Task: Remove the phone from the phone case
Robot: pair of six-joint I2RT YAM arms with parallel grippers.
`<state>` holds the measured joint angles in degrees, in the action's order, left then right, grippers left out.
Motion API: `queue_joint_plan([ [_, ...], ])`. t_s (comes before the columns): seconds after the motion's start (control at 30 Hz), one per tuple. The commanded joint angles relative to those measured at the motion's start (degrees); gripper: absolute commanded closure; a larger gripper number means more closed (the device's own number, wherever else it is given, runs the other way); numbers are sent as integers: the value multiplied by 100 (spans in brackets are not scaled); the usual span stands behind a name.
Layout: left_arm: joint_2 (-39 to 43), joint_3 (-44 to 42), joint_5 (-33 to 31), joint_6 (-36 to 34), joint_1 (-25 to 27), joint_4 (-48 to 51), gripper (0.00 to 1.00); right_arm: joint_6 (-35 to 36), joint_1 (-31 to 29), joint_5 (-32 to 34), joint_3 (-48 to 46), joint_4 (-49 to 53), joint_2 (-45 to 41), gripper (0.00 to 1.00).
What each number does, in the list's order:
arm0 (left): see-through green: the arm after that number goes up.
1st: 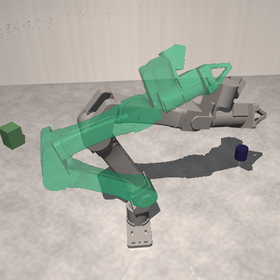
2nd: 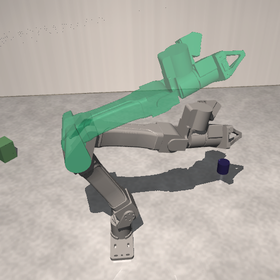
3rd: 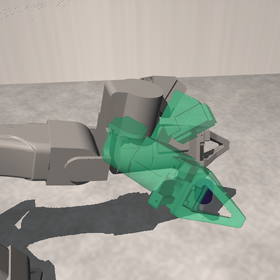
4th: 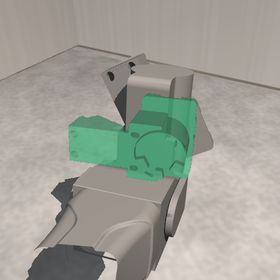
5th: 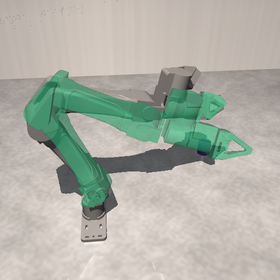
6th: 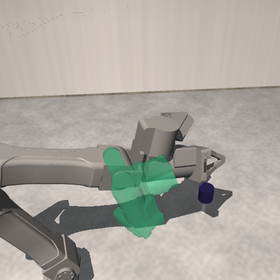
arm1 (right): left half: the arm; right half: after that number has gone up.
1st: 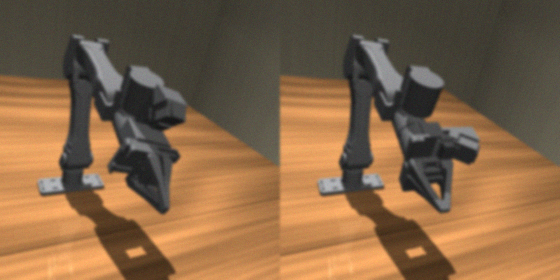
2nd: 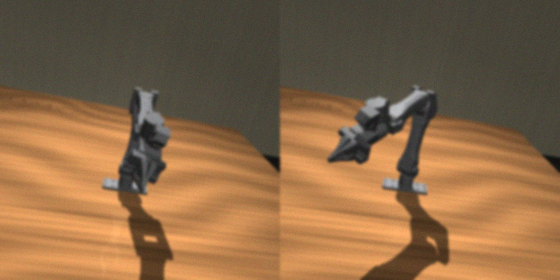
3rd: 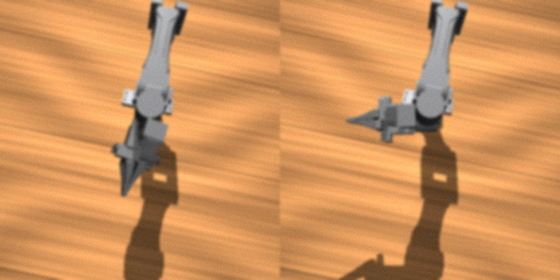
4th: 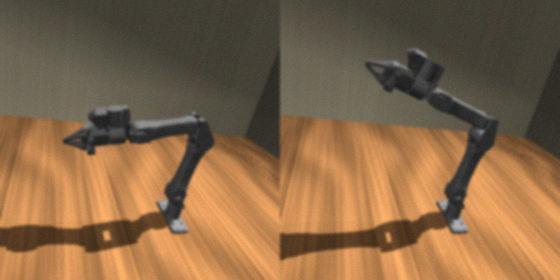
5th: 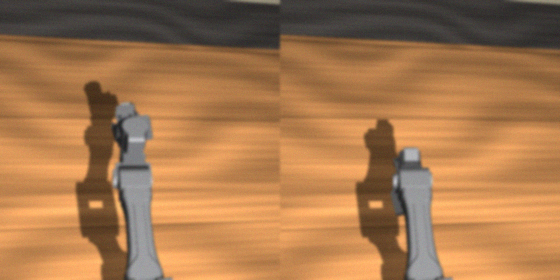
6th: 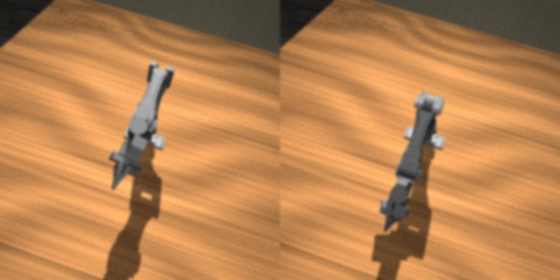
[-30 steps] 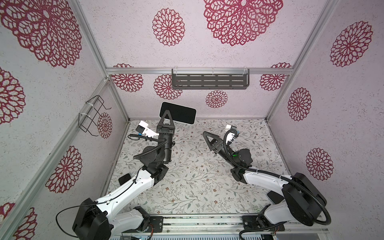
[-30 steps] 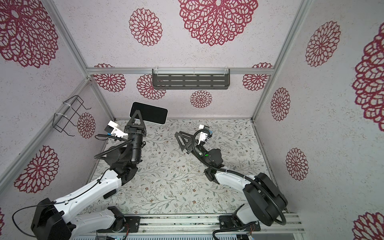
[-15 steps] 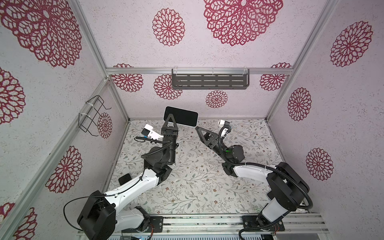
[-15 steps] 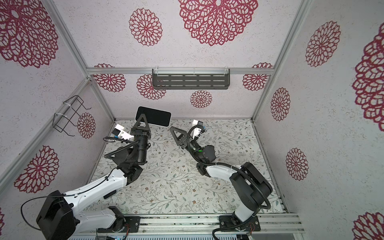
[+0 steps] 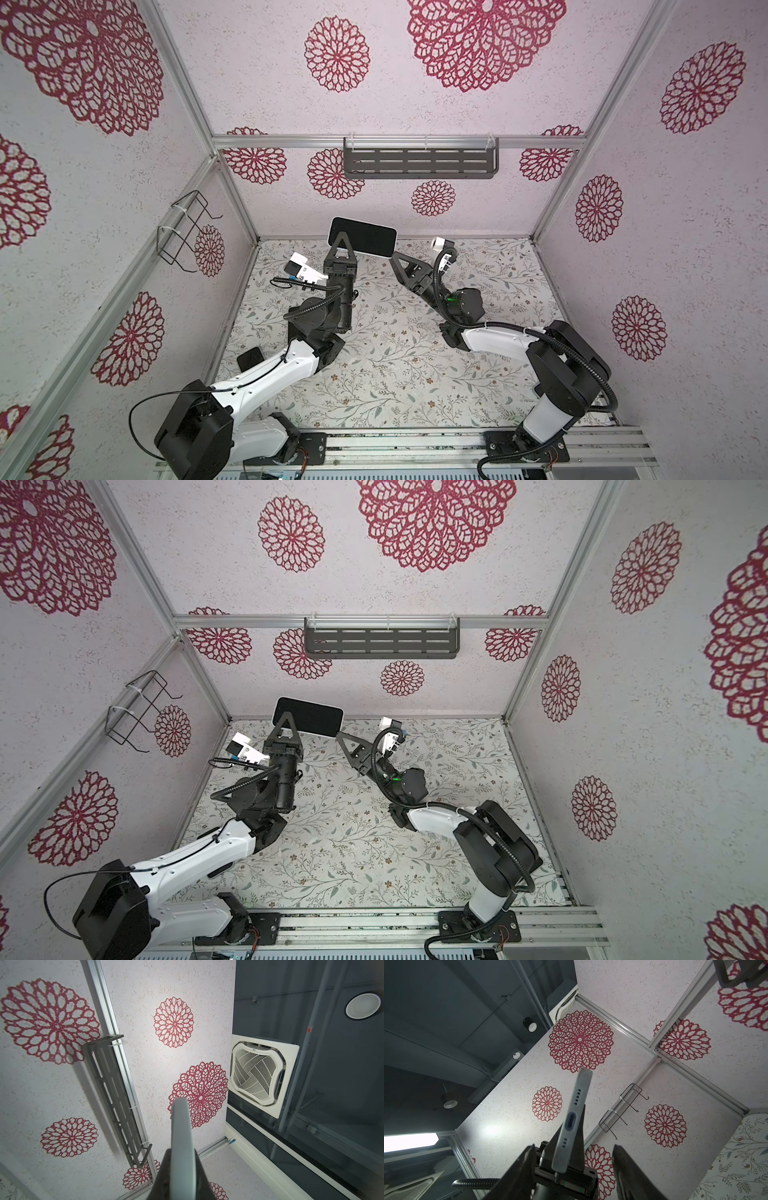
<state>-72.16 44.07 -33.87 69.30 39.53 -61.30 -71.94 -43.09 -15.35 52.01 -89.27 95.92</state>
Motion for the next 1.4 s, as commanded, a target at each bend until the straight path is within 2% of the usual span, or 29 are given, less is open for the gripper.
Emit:
queue_joint_plan([
  [0.0, -8, 57, 9, 94, 80, -441, 100, -81, -41, -115, 204, -549, 37, 44],
  [0.5, -26, 90, -74, 49, 104, -328, 100, -344, -77, -229, 319, -737, 239, 62],
  [0.67, -11, 93, -123, 100, 112, -216, 100, -347, -102, -258, 312, -736, 218, 80],
  [0.8, 152, 190, -224, 290, 103, 427, 100, -319, -112, -305, 303, -736, 190, 88],
  [0.97, 557, 611, -296, 968, 60, 2351, 100, -152, -159, -502, 250, -740, 116, 89],
  [1.03, 633, 812, -60, 1453, -113, 3185, 100, 38, -181, -626, 190, -741, 58, 89],
  [1.2, 461, 913, 778, 2370, -466, 3344, 100, 427, -214, -760, 77, -741, -12, 91],
  [1.37, 305, 967, 1076, 2834, -598, 3334, 100, 819, -355, -1029, 163, -738, -16, 91],
])
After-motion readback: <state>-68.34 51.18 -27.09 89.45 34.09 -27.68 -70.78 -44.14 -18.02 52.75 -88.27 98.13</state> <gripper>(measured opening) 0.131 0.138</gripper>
